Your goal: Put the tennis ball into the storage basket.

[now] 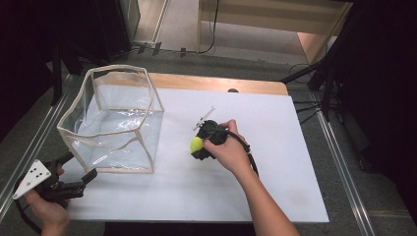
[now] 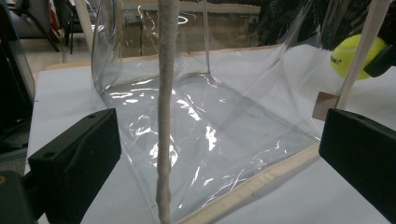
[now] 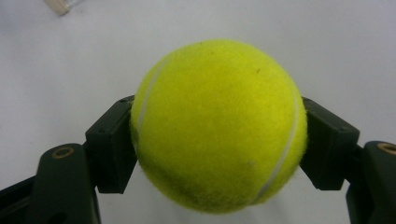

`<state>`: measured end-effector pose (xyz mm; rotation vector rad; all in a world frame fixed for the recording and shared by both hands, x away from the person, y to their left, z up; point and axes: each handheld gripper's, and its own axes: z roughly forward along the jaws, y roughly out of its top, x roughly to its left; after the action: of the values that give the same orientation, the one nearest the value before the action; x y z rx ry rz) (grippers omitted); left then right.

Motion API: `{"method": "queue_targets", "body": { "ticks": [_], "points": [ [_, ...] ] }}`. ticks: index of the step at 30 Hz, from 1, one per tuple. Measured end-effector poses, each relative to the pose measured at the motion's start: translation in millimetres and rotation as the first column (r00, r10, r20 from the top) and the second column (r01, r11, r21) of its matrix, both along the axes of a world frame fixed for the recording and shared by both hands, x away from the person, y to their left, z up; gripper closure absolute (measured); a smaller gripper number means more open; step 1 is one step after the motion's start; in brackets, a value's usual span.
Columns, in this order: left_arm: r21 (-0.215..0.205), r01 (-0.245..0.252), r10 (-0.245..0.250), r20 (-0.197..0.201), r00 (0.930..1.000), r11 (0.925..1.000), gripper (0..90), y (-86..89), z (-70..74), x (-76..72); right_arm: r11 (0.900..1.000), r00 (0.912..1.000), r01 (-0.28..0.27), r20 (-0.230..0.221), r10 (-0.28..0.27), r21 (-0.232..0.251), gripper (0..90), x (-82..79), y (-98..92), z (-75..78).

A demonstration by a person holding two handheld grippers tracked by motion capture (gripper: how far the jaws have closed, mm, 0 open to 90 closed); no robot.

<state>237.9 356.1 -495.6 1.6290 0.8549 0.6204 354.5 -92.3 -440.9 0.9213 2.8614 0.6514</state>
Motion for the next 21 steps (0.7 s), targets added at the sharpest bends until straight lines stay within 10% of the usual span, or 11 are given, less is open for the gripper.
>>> {"method": "queue_targets", "body": {
  "ticks": [21],
  "points": [
    [-0.018, 0.003, -0.003, 0.001, 1.0, 0.9998, 0.0, 0.4, -0.3, -0.3, 0.995, 0.9954, -0.095, 0.011, 0.095, 0.025, 23.0, 2.5, 33.2, 8.7]
  ]
}}
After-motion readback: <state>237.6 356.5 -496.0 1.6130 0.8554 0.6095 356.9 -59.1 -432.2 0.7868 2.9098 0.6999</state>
